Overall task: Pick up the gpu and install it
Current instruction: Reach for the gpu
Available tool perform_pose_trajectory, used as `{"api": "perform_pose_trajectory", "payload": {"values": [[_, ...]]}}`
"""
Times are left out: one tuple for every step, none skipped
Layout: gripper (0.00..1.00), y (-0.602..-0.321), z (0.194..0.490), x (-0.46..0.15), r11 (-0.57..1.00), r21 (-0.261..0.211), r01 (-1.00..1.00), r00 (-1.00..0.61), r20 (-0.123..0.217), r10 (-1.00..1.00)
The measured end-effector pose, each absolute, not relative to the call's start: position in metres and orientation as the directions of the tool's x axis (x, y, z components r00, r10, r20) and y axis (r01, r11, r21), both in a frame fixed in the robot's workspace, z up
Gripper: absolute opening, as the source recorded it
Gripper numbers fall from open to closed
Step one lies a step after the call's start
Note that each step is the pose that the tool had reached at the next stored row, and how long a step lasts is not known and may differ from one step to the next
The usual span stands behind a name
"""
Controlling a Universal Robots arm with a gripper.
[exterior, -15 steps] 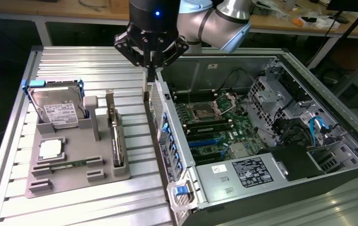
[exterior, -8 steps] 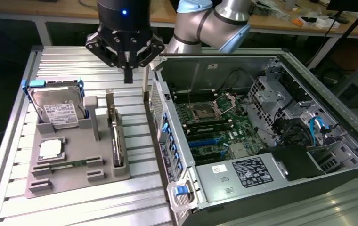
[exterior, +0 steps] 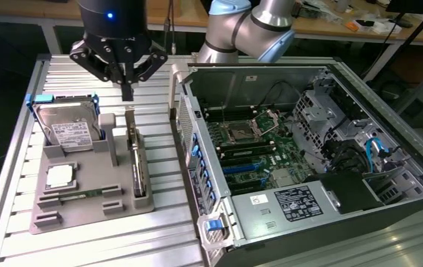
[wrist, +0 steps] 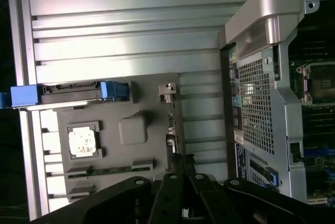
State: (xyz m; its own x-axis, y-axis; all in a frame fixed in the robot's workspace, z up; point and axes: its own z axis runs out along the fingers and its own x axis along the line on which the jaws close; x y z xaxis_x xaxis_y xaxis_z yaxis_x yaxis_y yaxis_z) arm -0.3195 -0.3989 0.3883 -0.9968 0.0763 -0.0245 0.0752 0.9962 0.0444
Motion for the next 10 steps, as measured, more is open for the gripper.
{"api": "perform_pose_trajectory", "payload": {"values": [[0.11, -0.3989, 0.3878, -0.323, 0.996, 0.044, 0.075, -0.997, -0.024, 0.076], [0.11, -0.399, 0.3872, -0.3272, 0.996, 0.044, 0.075, -0.997, -0.024, 0.076], [0.11, -0.399, 0.3867, -0.3302, 0.996, 0.044, 0.075, -0.997, -0.025, 0.076], [0.11, -0.3989, 0.3864, -0.3312, 0.996, 0.044, 0.075, -0.997, -0.025, 0.077], [0.11, -0.399, 0.3864, -0.3312, 0.996, 0.044, 0.075, -0.997, -0.025, 0.077], [0.11, -0.3989, 0.3864, -0.3312, 0.996, 0.044, 0.075, -0.997, -0.025, 0.077], [0.11, -0.3989, 0.3864, -0.3312, 0.996, 0.044, 0.075, -0.997, -0.025, 0.076], [0.11, -0.399, 0.3864, -0.3312, 0.996, 0.044, 0.075, -0.997, -0.025, 0.076], [0.11, -0.3989, 0.3865, -0.3312, 0.996, 0.044, 0.075, -0.997, -0.025, 0.077], [0.11, -0.3989, 0.3865, -0.3312, 0.996, 0.044, 0.075, -0.997, -0.025, 0.077]]}}
